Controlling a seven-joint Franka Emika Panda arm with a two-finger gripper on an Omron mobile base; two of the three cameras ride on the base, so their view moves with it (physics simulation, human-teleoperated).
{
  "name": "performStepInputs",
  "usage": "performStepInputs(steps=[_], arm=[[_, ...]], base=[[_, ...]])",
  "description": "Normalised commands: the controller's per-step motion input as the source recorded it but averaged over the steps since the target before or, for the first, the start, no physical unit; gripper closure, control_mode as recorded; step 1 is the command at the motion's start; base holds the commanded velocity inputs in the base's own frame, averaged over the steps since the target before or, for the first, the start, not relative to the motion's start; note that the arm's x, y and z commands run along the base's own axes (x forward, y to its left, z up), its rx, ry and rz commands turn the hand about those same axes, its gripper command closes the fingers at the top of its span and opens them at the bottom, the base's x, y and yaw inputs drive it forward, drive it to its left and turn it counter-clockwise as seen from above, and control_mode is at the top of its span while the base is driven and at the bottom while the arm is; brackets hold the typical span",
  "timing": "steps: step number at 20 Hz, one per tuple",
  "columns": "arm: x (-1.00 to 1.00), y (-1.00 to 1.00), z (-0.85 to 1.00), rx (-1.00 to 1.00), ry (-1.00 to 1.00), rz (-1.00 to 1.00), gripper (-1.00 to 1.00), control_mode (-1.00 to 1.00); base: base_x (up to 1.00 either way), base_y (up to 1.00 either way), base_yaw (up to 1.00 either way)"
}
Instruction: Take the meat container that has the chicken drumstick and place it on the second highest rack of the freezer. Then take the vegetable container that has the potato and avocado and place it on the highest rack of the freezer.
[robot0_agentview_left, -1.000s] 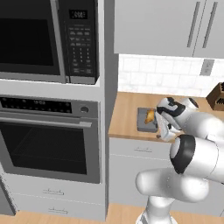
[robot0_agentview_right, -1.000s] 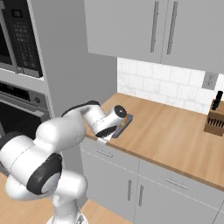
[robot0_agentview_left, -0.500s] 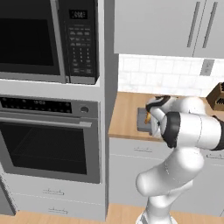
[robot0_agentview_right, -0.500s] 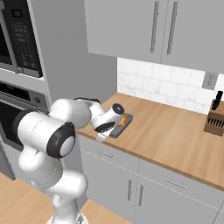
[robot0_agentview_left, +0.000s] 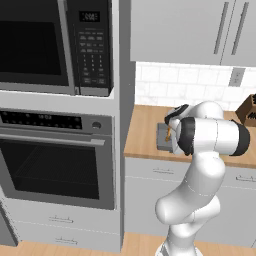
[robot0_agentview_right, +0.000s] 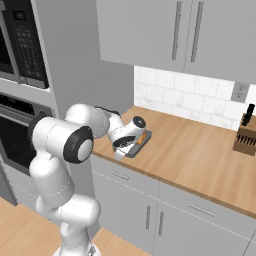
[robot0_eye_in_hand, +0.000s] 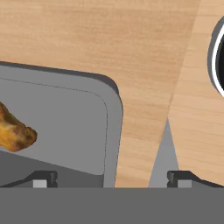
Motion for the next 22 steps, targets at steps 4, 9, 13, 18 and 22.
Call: performStepInputs(steps=[4, 9, 13, 18, 22], arm=[[0.27, 0.0, -0.24, 0.0, 0.04, 0.0, -1.0, -1.0], [0.16, -0.01, -0.28, 0.0, 0.02, 0.0, -1.0, -1.0], [0.11, 0.0, -0.31, 0.0, 0.0, 0.0, -1.0, -1.0], [0.24, 0.0, -0.35, 0.0, 0.02, 0.0, 1.0, -1.0], [0.13, 0.0, -0.44, -0.07, 0.01, 0.0, 1.0, -1.0]], base=[[0.0, 0.0, 0.0], [0.0, 0.0, 0.0], [0.0, 0.0, 0.0], [0.0, 0.0, 0.0], [0.0, 0.0, 0.0]])
